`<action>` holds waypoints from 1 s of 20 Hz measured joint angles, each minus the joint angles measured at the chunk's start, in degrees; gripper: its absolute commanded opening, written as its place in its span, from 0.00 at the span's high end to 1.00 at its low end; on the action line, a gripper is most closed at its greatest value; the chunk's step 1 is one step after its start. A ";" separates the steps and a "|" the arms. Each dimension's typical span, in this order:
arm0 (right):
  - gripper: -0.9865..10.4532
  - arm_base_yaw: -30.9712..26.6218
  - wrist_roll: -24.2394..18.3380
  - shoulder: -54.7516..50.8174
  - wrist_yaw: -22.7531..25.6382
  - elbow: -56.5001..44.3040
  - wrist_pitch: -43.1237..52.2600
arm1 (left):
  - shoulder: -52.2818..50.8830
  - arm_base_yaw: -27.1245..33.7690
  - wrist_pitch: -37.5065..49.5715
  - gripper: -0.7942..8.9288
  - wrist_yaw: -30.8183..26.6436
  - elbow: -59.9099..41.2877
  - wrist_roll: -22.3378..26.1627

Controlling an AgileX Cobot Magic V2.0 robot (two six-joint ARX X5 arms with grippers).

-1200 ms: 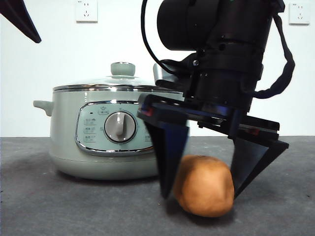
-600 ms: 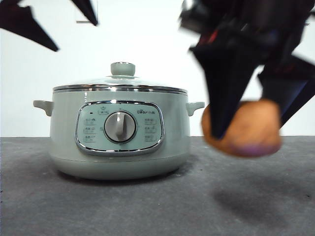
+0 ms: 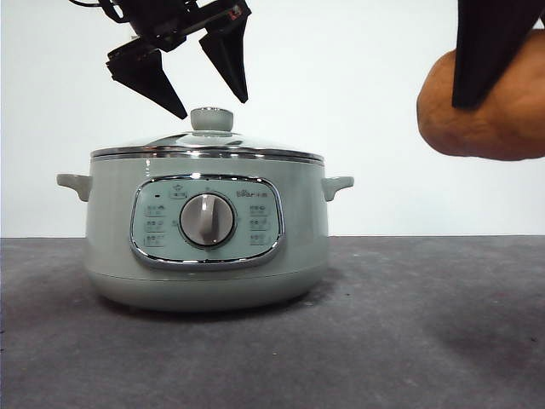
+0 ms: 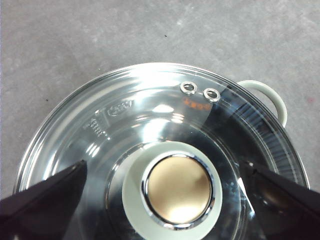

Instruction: Pick up the potato,open the lid,put the potato in the pot,close the lid

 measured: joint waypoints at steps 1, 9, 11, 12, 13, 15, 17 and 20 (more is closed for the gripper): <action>0.92 0.00 0.00 -0.07 0.02 0.00 0.02 | 0.22 -0.09 -0.33 0.31 0.00 0.02 0.17; 0.92 0.00 0.02 -0.07 0.13 0.00 0.42 | 1.29 -1.90 -1.18 0.51 -0.31 0.02 0.26; 0.92 0.00 0.00 -0.07 0.13 0.00 0.57 | 1.29 -1.95 -1.66 0.51 -0.68 0.02 0.24; 0.92 0.00 0.00 -0.07 0.13 0.00 0.90 | 1.29 -1.95 -2.10 0.51 -1.66 0.02 0.24; 0.92 0.00 0.00 -0.07 0.13 0.00 1.29 | 1.29 -1.95 -2.19 0.55 -2.73 0.02 0.24; 0.92 0.00 0.00 -0.07 0.13 0.00 1.36 | 1.29 -1.95 -2.16 0.57 -3.19 0.02 0.31; 0.92 0.00 0.00 -0.07 0.13 0.00 1.36 | 1.29 -1.95 -2.01 0.62 -3.19 0.02 0.33; 0.92 0.00 0.00 -0.07 0.13 0.00 1.33 | 1.29 -2.03 -2.08 0.79 -3.06 0.02 0.39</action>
